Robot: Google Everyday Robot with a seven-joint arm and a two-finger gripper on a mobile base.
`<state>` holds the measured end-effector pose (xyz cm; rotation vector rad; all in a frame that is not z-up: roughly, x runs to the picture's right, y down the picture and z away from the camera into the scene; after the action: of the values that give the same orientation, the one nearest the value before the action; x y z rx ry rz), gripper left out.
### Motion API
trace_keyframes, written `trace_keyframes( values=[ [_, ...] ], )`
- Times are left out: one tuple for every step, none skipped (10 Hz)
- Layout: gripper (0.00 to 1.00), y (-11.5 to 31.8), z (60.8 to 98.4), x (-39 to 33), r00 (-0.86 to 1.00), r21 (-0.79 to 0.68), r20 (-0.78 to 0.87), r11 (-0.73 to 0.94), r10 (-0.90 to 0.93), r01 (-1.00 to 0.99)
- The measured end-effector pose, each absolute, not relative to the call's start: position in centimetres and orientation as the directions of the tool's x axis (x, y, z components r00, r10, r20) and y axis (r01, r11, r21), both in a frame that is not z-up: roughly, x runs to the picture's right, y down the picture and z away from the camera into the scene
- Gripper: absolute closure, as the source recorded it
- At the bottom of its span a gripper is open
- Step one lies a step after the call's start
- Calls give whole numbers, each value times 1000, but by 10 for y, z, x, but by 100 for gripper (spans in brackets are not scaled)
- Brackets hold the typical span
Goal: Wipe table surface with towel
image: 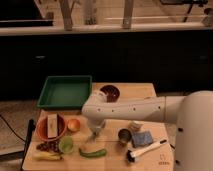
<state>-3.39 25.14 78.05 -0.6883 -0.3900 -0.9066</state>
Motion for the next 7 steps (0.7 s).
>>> trace_keyframes(
  values=[
    [100,254,779,-20,600,-402,561,446,-570,799],
    [100,254,779,-10,621,-418,546,459,-563,784],
    [100,253,779,2,645,-437,527,475,-553,764],
    [100,249,782,14,667,-452,503,491,-549,745],
    [100,244,786,19,678,-458,491,500,-548,735],
    [100,236,792,23,684,-466,480,502,-549,729],
    [100,228,799,26,686,-468,472,501,-554,728]
  ],
)
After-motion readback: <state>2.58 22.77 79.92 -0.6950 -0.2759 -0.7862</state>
